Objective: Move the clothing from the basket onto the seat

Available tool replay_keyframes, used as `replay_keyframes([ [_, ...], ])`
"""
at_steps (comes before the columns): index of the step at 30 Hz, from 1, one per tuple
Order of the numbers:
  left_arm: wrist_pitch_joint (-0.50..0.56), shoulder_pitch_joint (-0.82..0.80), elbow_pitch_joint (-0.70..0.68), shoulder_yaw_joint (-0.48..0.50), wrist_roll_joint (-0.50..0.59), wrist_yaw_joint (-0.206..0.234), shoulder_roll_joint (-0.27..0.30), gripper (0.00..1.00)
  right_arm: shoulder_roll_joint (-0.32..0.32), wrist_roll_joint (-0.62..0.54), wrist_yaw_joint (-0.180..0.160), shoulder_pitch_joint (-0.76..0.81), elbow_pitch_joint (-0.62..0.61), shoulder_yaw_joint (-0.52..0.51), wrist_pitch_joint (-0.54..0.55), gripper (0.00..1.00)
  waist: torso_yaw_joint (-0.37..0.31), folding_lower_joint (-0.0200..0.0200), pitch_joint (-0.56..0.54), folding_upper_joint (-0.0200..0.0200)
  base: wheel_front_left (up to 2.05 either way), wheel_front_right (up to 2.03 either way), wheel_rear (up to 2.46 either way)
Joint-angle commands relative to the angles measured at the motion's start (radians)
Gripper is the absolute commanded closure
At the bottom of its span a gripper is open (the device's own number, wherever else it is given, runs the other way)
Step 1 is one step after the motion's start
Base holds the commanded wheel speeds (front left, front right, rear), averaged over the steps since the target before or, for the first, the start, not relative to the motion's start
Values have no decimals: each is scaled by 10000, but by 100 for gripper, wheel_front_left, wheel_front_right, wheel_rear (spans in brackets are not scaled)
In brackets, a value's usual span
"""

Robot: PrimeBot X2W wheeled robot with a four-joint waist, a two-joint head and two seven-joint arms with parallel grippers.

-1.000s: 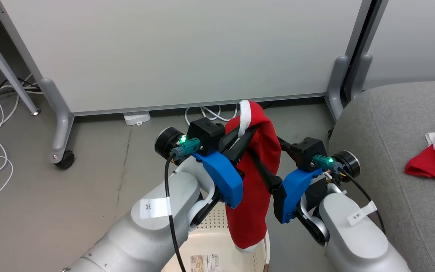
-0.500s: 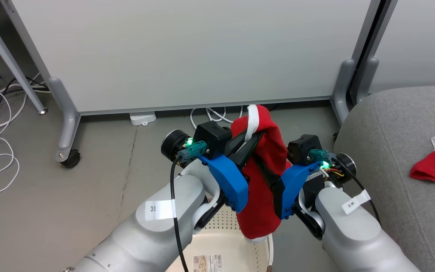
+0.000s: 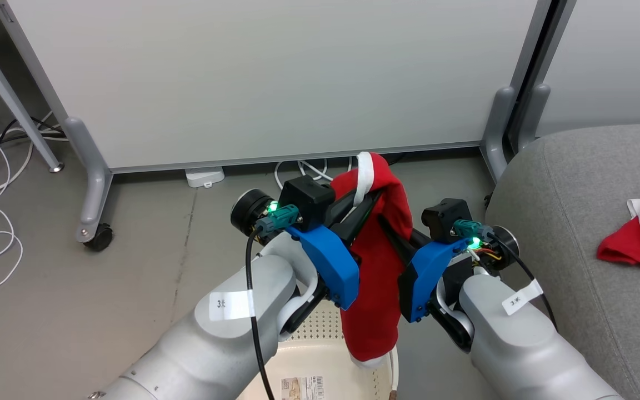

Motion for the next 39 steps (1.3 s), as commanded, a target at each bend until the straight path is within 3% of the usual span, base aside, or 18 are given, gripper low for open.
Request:
replay_keyframes([
  [1, -30, -48, 39, 22, 10, -19, 66, 100, 21, 65, 1, -178, 56, 46, -89, 100, -10, 0, -3, 0, 0, 0, 0],
  [7, -30, 82, 104, 54, 29, -19, 74, 100, 22, 296, 1, -283, 295, 304, -243, 100, -56, 0, -22, 0, 0, 0, 0],
  [8, -28, 101, 126, 77, 26, -19, 69, 89, 22, 367, 1, -310, 355, 367, -303, 100, -59, 0, -30, 0, 0, 0, 0],
  [10, -30, 121, 134, 114, 38, -19, 62, 51, 22, 403, 1, -361, 404, 423, -369, 100, -58, 0, -35, 0, 0, 0, 0],
  [11, -30, 132, 139, 141, 57, -19, 60, 19, 22, 418, 1, -376, 429, 451, -375, 100, -55, 0, -37, 0, 0, 0, 0],
  [12, -30, 134, 138, 183, 93, -18, 68, 0, 22, 462, 1, -381, 453, 479, -401, 100, -53, 0, -36, 0, 0, 0, 0],
  [22, -28, 1001, -606, 1582, 1067, 42, 365, 0, 23, 639, 1, -558, 634, 589, -613, 100, -38, 0, 80, 0, 0, 0, 0],
  [39, -28, 5223, -3155, 5163, 3849, 25, 1030, 0, 21, 405, 1, -657, 531, 292, -787, 100, -232, 0, 202, 0, 0, 0, 0],
])
